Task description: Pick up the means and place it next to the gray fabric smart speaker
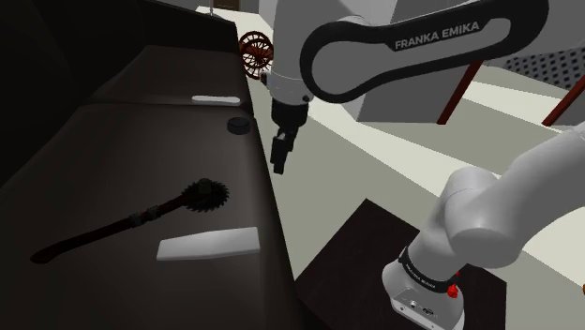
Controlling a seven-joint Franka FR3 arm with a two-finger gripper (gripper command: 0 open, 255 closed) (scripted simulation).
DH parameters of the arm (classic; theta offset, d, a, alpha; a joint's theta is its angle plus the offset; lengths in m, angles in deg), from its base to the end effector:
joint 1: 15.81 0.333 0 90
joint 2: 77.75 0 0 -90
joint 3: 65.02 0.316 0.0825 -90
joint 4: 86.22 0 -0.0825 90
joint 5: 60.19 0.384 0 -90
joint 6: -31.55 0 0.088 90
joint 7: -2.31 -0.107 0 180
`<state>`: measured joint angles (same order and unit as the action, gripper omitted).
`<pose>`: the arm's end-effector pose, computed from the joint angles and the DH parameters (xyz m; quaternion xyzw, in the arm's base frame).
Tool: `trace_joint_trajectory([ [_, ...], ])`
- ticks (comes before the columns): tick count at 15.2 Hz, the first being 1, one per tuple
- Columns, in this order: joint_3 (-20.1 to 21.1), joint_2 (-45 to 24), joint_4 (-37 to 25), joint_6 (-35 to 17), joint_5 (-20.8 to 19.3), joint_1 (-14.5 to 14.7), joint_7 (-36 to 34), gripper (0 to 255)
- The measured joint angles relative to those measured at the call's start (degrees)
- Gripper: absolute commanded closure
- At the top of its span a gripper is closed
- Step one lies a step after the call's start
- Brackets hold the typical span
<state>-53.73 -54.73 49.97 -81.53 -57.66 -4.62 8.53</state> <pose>0.3918 0.1695 0.4702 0.9726 0.2317 -0.0015 0.0184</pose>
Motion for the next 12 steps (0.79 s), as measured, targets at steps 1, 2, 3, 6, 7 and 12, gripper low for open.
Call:
trace_joint_trajectory([
  [1, 0.7, -1.4, -0.5, -0.9, 0.1, 0.6, 0.2, 0],
  [2, 1.4, -2.9, -0.9, -2.1, 0.2, 1.2, 0.5, 0],
  [3, 1.9, -4.8, -1.8, -3.1, 0.1, 1.6, 0.9, 0],
  [6, 3.8, -9.5, -4.1, -5.5, -0.2, 3.1, 1.8, 0],
  [7, 4.6, -11.2, -4.1, -7.2, -0.4, 3.8, 1.7, 0],
  [12, 7.8, -20.2, -9.4, -10.8, -2.3, 6.2, 2.3, 0],
])
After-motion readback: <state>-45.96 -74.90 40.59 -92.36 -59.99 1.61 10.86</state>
